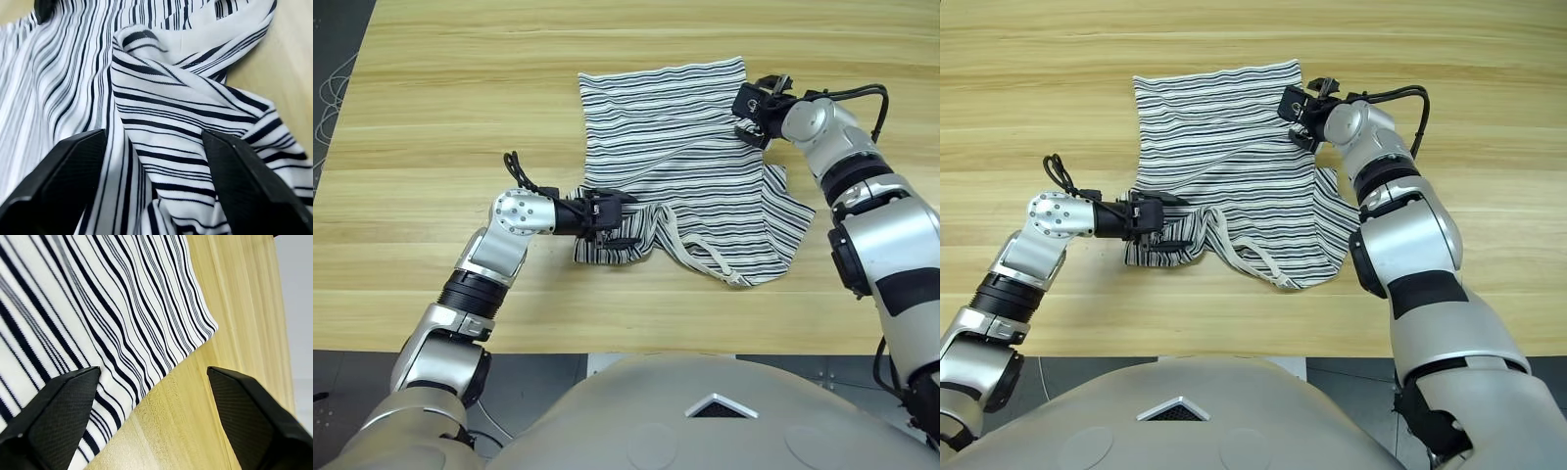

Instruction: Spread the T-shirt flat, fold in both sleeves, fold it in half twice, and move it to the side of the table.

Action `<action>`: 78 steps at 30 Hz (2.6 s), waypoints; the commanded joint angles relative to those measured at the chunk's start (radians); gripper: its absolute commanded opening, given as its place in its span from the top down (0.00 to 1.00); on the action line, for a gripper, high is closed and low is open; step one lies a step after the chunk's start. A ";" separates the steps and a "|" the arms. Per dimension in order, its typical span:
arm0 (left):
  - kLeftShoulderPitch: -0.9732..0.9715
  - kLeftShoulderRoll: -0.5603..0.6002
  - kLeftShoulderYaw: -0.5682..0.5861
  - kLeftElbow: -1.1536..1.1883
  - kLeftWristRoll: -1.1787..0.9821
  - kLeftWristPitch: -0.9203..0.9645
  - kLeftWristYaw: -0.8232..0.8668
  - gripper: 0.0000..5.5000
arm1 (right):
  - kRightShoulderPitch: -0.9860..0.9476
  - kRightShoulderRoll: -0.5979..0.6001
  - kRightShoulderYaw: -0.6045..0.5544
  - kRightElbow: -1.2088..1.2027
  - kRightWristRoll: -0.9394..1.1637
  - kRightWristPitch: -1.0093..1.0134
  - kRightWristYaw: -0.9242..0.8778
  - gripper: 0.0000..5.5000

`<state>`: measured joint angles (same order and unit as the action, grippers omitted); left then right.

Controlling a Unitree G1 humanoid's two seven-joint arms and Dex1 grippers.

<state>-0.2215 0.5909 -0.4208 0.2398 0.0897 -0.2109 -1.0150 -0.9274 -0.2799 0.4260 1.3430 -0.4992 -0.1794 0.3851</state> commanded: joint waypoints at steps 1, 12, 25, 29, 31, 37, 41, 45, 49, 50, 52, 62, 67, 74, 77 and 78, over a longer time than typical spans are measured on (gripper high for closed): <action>0.036 0.069 -0.072 0.064 0.169 -0.082 0.036 0.34 | 0.082 0.006 0.025 0.052 -0.047 0.035 0.032 0.26; 0.221 0.299 -0.014 -0.262 0.073 -0.084 -0.046 0.34 | 0.110 -0.031 0.015 0.057 -0.048 0.063 0.020 0.26; 0.307 0.410 0.097 -0.455 -0.047 -0.039 -0.090 0.34 | 0.097 -0.016 0.011 0.054 -0.044 0.041 0.007 0.26; 0.298 0.406 0.132 -0.518 -0.125 -0.002 -0.113 0.34 | 0.063 -0.003 0.004 0.046 -0.035 -0.003 -0.010 0.26; 0.276 0.377 0.142 -0.554 -0.195 0.049 -0.122 0.34 | 0.022 0.001 0.008 0.036 -0.043 -0.067 -0.078 0.26; 0.268 0.348 0.139 -0.588 -0.225 0.108 -0.120 0.34 | -0.085 0.007 0.038 0.032 -0.100 -0.145 -0.168 0.26; 0.185 0.266 0.122 -0.431 -0.111 0.112 -0.023 0.34 | -0.094 0.001 0.042 0.037 -0.117 -0.151 -0.143 0.26; 0.041 0.138 0.109 -0.154 0.015 0.115 0.127 0.34 | -0.092 -0.013 0.041 0.037 -0.124 -0.163 -0.129 0.26; -0.075 0.051 0.096 0.122 0.099 0.070 0.240 0.34 | -0.085 -0.041 0.018 0.020 -0.098 -0.248 -0.082 0.26; -0.087 0.041 0.090 0.170 0.111 0.049 0.247 0.34 | -0.078 -0.048 0.009 0.013 -0.086 -0.280 -0.058 0.26; -0.106 0.028 0.080 0.247 0.132 0.013 0.259 0.34 | -0.068 -0.059 -0.005 -0.001 -0.068 -0.334 -0.017 0.26; -0.107 0.053 0.036 0.445 0.168 -0.107 0.251 0.34 | 0.172 -0.201 -0.156 -0.353 0.284 -0.565 0.456 0.26; -0.102 0.124 0.117 0.140 0.062 -0.015 0.154 0.34 | 0.217 -0.228 -0.171 -0.479 0.293 -0.509 0.446 0.26; -0.195 0.183 0.179 0.068 0.084 0.131 0.121 0.34 | 0.266 -0.221 -0.164 -0.512 0.264 -0.487 0.389 0.26; -0.201 0.182 0.201 0.118 0.037 0.176 0.078 0.34 | 0.293 -0.230 -0.169 -0.525 0.260 -0.483 0.366 0.26; -0.193 0.174 0.217 0.121 -0.017 0.228 0.029 0.34 | 0.302 -0.234 -0.173 -0.535 0.261 -0.480 0.361 0.26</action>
<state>-0.4087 0.7597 -0.2336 0.3443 0.1406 -0.0566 -0.9121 -0.6409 -0.4927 0.2574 0.8322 -0.2332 -0.6724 0.7565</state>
